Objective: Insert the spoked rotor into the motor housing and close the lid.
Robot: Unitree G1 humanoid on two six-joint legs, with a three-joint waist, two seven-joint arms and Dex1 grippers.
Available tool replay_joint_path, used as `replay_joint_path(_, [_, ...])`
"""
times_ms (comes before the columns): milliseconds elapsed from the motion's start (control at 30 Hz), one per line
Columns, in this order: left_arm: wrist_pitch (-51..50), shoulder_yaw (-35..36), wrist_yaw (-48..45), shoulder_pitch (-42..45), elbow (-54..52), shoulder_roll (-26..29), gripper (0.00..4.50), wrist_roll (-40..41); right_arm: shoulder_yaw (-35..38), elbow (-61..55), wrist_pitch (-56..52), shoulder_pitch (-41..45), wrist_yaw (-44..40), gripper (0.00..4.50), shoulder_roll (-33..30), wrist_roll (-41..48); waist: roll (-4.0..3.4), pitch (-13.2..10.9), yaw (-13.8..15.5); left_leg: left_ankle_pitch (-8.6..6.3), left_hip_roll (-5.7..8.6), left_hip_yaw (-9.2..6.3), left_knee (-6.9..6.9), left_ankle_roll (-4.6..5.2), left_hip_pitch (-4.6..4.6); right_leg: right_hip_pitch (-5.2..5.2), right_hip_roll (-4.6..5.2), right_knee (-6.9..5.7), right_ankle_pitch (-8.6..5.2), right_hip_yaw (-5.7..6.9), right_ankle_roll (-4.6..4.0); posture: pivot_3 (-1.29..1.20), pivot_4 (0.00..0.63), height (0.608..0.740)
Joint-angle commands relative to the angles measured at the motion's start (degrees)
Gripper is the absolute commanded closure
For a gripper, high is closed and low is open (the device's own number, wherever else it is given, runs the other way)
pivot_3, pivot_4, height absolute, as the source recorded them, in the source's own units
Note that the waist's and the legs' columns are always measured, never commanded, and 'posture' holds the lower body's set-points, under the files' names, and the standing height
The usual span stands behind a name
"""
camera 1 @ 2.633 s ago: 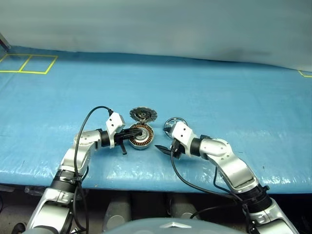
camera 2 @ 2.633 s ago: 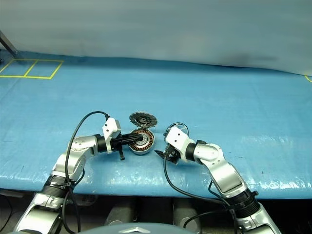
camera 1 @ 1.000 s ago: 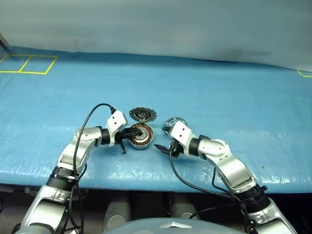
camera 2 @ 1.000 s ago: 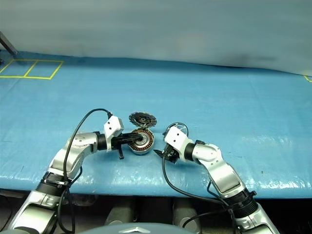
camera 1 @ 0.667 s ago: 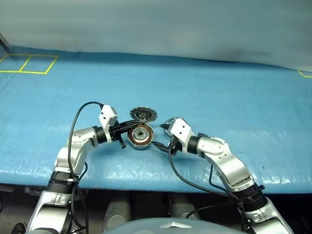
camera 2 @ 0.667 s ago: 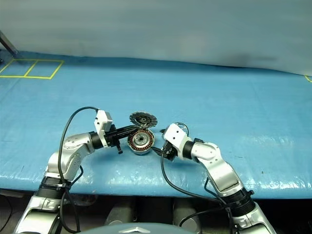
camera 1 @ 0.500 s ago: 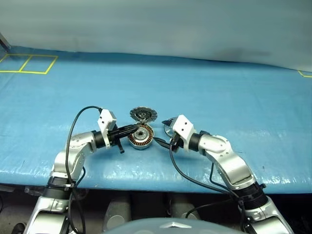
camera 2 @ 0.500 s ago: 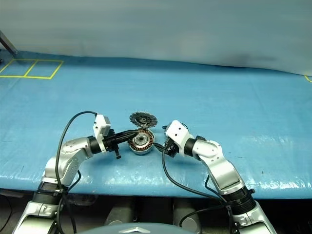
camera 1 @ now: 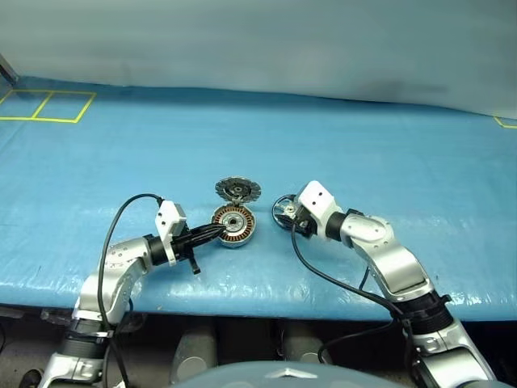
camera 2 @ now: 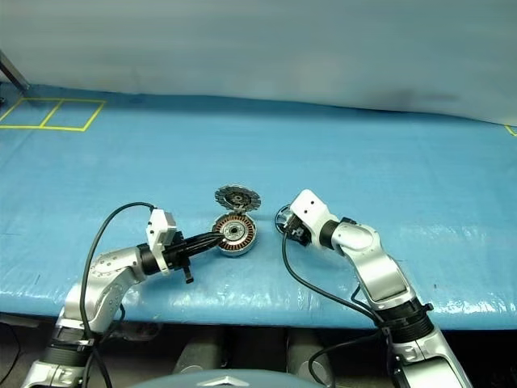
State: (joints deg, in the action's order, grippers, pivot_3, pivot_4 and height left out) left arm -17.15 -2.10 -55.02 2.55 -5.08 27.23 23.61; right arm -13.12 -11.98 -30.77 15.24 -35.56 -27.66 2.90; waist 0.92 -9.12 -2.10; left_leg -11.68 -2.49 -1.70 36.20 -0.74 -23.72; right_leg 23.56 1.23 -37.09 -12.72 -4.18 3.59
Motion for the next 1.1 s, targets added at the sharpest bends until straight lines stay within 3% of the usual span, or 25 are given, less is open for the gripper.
replay_joint_path(33, [1.0,0.6,0.4,-0.6,-3.0,0.2,4.5,0.4,1.2,-1.9,-1.0,0.6,0.2,1.61,-1.5,-0.7,0.0,0.0,0.0,0.0,0.0,0.0,0.0,0.0,0.01,0.0,0.0,0.0,0.0,0.0,0.0,0.0,0.15,0.74])
replay_joint_path(767, [1.5,0.7,1.9,-1.2,-3.1,0.4,4.5,-0.3,-3.4,-2.2,-5.5,-1.9,0.1,1.61,-5.3,-5.2,0.02,0.0,0.0,0.0,0.0,0.01,0.0,0.0,0.02,-0.03,0.0,0.02,0.0,0.0,0.0,0.0,0.15,0.74])
replay_joint_path(867, [1.4,0.9,2.1,-1.6,-3.4,0.5,4.5,-0.2,-3.2,-1.7,-5.4,-1.8,0.3,2.19,-4.8,-5.3,0.05,0.0,0.0,0.0,0.0,0.01,0.01,0.0,0.04,-0.04,0.01,0.02,0.0,0.0,0.0,0.0,0.15,0.74])
replay_joint_path(933, [1.5,1.3,2.1,-1.8,-3.7,0.7,4.5,0.1,-2.5,-2.1,-5.2,-1.7,0.2,2.81,-4.2,-4.4,0.13,0.1,0.0,0.0,0.0,0.0,0.01,0.0,0.04,-0.05,0.01,0.03,0.0,0.0,0.0,0.0,0.15,0.74])
replay_joint_path(1100, [1.6,2.4,2.0,-2.6,-4.1,1.2,4.5,0.6,-0.2,-2.9,-4.8,-1.6,0.3,2.91,-2.2,-2.3,0.24,0.1,-0.2,0.0,-0.04,0.03,0.03,0.0,0.1,-0.06,0.0,0.02,0.01,0.0,-0.02,0.0,0.15,0.74])
